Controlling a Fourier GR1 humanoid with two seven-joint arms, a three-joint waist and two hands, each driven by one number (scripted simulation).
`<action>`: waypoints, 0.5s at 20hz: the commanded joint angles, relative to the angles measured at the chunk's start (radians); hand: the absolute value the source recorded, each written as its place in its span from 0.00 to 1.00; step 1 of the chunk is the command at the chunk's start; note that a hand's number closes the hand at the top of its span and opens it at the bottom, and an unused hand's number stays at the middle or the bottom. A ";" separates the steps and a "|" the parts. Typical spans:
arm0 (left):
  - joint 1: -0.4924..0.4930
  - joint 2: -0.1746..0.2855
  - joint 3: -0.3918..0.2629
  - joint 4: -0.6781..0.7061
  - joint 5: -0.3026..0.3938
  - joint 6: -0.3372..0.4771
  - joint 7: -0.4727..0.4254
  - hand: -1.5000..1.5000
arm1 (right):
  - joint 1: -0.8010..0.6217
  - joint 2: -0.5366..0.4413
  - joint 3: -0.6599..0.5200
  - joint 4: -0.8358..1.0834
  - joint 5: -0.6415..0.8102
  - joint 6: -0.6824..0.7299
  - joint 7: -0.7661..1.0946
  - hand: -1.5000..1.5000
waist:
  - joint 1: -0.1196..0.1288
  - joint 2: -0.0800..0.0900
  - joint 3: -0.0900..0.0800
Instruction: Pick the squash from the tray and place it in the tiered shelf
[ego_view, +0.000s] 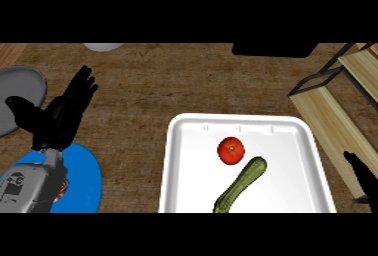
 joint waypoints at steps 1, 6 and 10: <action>0.006 -0.027 -0.030 0.000 -0.015 0.001 -0.006 0.50 | -0.177 0.051 0.080 0.032 0.063 0.103 0.274 0.00 | 0.026 0.000 0.004; -0.016 -0.016 -0.002 0.008 0.003 -0.004 0.003 0.50 | -0.215 0.118 0.189 0.101 0.096 0.195 0.379 0.00 | 0.018 -0.004 0.002; -0.020 -0.014 -0.005 0.014 -0.009 -0.002 0.004 0.50 | -0.265 0.174 0.230 0.155 0.127 0.261 0.421 0.00 | 0.008 -0.007 0.003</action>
